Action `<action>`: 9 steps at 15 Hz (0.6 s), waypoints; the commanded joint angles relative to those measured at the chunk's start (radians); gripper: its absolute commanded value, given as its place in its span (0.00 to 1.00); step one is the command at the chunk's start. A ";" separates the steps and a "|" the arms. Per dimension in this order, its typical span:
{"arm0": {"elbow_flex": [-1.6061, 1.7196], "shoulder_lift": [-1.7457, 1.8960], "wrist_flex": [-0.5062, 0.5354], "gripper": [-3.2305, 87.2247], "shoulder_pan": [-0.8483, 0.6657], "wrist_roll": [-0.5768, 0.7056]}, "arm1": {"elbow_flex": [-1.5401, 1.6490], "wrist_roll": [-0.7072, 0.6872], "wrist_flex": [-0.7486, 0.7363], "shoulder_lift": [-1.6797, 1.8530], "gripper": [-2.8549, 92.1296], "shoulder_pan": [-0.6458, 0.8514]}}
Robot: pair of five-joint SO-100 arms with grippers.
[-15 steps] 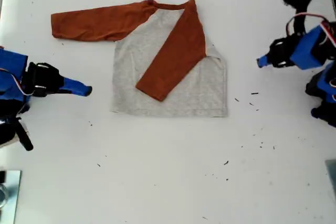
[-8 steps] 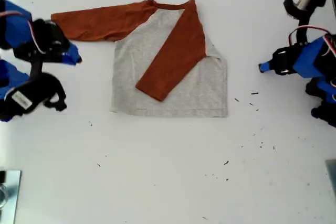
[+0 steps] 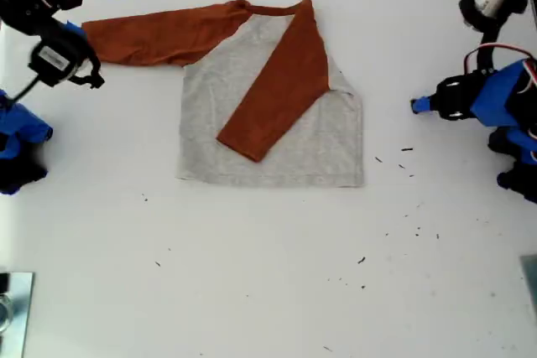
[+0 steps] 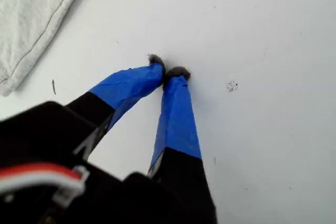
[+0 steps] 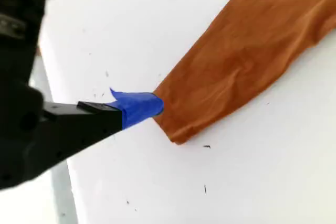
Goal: Fold t shirt
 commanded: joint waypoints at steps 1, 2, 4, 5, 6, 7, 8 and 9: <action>0.130 -0.012 -0.121 0.45 -0.067 -0.035 | 0.000 -0.011 0.014 0.028 0.07 0.000; 0.219 -0.015 -0.206 0.43 -0.097 -0.044 | 0.000 -0.011 0.014 0.028 0.07 0.002; 0.301 -0.081 -0.291 0.42 -0.123 -0.091 | 0.000 -0.012 0.015 0.028 0.07 0.000; 0.321 -0.121 -0.328 0.42 -0.132 -0.110 | 0.000 -0.014 0.015 0.029 0.07 -0.002; 0.345 -0.150 -0.377 0.42 -0.147 -0.110 | 0.000 -0.011 0.017 0.029 0.07 -0.006; 0.347 -0.199 -0.416 0.38 -0.158 -0.098 | 0.000 -0.011 0.017 0.029 0.07 -0.006; 0.345 -0.241 -0.456 0.30 -0.173 -0.083 | 0.000 -0.011 0.017 0.029 0.07 -0.006; 0.339 -0.262 -0.480 0.17 -0.196 -0.074 | 0.002 -0.011 0.017 0.029 0.07 -0.005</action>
